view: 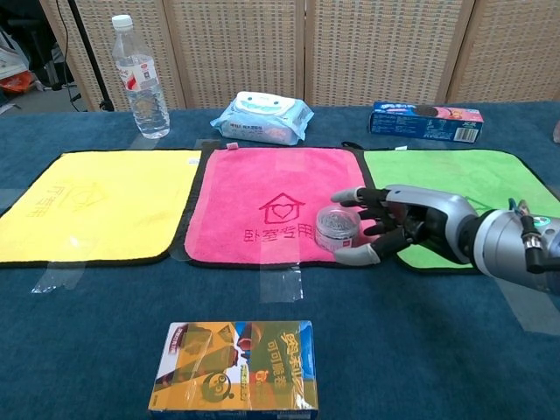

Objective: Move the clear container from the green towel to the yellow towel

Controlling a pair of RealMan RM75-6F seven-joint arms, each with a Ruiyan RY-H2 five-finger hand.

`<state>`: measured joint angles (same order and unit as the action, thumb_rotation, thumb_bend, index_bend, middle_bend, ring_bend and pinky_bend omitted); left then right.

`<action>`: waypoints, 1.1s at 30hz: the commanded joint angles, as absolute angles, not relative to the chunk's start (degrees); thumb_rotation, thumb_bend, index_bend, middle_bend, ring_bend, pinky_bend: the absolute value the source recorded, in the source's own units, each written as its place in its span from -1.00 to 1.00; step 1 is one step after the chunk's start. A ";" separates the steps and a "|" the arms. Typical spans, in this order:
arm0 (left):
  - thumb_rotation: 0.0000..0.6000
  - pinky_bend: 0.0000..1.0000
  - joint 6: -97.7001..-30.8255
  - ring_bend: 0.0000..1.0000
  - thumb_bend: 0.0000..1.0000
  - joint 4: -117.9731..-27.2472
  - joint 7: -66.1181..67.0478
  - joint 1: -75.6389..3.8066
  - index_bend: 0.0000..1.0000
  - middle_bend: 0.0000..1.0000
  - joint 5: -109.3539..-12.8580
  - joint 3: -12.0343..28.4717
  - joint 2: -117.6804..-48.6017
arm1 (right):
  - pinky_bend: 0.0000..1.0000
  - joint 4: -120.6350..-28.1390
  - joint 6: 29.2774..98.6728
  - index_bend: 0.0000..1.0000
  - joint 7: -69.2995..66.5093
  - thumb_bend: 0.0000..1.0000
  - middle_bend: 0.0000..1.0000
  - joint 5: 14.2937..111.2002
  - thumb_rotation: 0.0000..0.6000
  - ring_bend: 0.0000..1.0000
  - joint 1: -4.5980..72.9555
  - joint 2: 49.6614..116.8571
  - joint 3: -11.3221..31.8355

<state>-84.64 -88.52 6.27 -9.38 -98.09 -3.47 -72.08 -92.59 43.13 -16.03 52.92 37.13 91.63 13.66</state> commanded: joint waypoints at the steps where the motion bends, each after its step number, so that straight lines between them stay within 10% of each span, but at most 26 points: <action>1: 1.00 -0.99 -84.65 -1.00 -0.12 -88.53 6.26 -9.37 -1.00 -1.00 -98.12 -3.48 -72.07 | -0.90 -92.91 43.30 -0.85 -15.54 -0.38 -1.00 52.81 1.00 -1.00 37.35 92.00 13.68; 19: 1.00 -0.99 -85.31 -1.00 -0.12 -88.74 6.07 -9.20 -1.00 -1.00 -98.64 -3.56 -71.85 | -0.90 -95.41 45.27 -0.85 -11.13 -0.38 -1.00 50.47 1.00 -1.00 39.02 92.82 14.75; 33: 1.00 -0.99 -84.78 -1.00 -0.12 -88.68 7.05 -9.23 -1.00 -1.00 -98.57 -3.69 -72.20 | -0.90 -100.89 48.41 -0.85 -4.20 -0.38 -1.00 52.73 1.00 -1.00 36.59 79.83 12.38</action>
